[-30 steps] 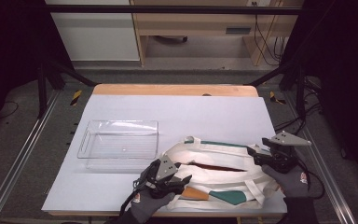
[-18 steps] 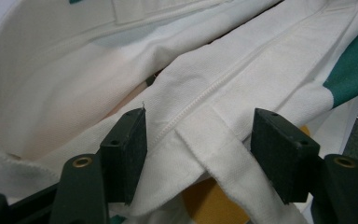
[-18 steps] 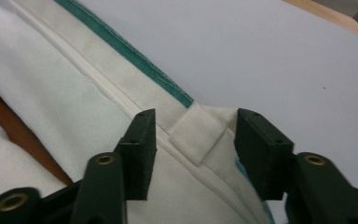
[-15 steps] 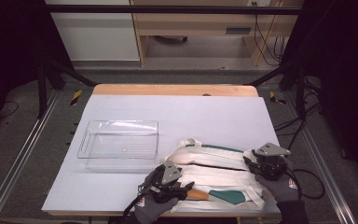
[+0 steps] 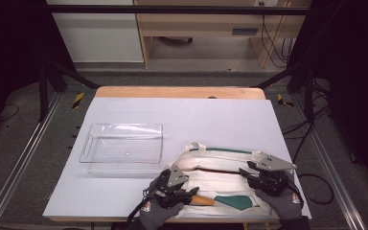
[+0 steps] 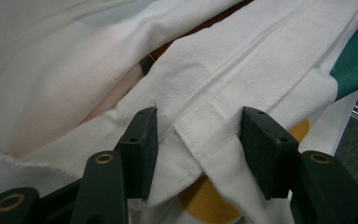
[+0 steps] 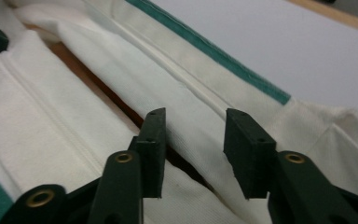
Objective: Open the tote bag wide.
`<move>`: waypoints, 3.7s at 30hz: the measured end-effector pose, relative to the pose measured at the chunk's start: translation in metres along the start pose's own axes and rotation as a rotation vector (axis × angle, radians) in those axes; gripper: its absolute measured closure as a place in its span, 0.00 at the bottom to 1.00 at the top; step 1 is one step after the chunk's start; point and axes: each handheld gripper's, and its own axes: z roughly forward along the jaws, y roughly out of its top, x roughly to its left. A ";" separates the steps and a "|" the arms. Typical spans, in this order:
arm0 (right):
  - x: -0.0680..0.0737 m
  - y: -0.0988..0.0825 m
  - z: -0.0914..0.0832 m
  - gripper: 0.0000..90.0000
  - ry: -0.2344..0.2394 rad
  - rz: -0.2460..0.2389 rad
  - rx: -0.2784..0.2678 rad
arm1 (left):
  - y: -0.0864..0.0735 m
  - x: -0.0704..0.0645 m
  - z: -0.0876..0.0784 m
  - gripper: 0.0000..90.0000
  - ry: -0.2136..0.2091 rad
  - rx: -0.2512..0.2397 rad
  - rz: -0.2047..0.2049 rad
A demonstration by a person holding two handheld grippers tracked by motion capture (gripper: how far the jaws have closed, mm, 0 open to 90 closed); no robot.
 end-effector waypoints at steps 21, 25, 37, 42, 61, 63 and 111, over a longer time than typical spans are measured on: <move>-0.014 0.008 0.034 0.96 -0.171 0.164 0.078 | -0.011 -0.008 -0.008 0.76 -0.070 0.018 0.034; -0.013 0.006 0.039 0.92 -0.201 0.148 0.094 | -0.013 -0.007 -0.007 0.76 -0.074 0.008 0.027; 0.004 0.002 -0.020 0.71 -0.030 0.200 -0.174 | 0.031 0.012 -0.039 0.57 -0.019 -0.183 0.012; 0.018 -0.004 -0.018 0.71 0.036 0.192 -0.153 | 0.051 0.025 -0.017 0.54 0.004 -0.147 0.033; 0.024 -0.009 0.005 0.43 0.108 0.147 -0.107 | 0.052 0.031 0.033 0.56 0.047 -0.021 0.090; 0.026 -0.012 0.007 0.45 0.112 0.132 -0.078 | 0.050 0.031 0.036 0.58 0.050 -0.013 0.092; 0.025 -0.037 -0.040 0.85 0.101 0.150 -0.109 | 0.042 0.037 0.002 0.86 0.100 -0.178 -0.083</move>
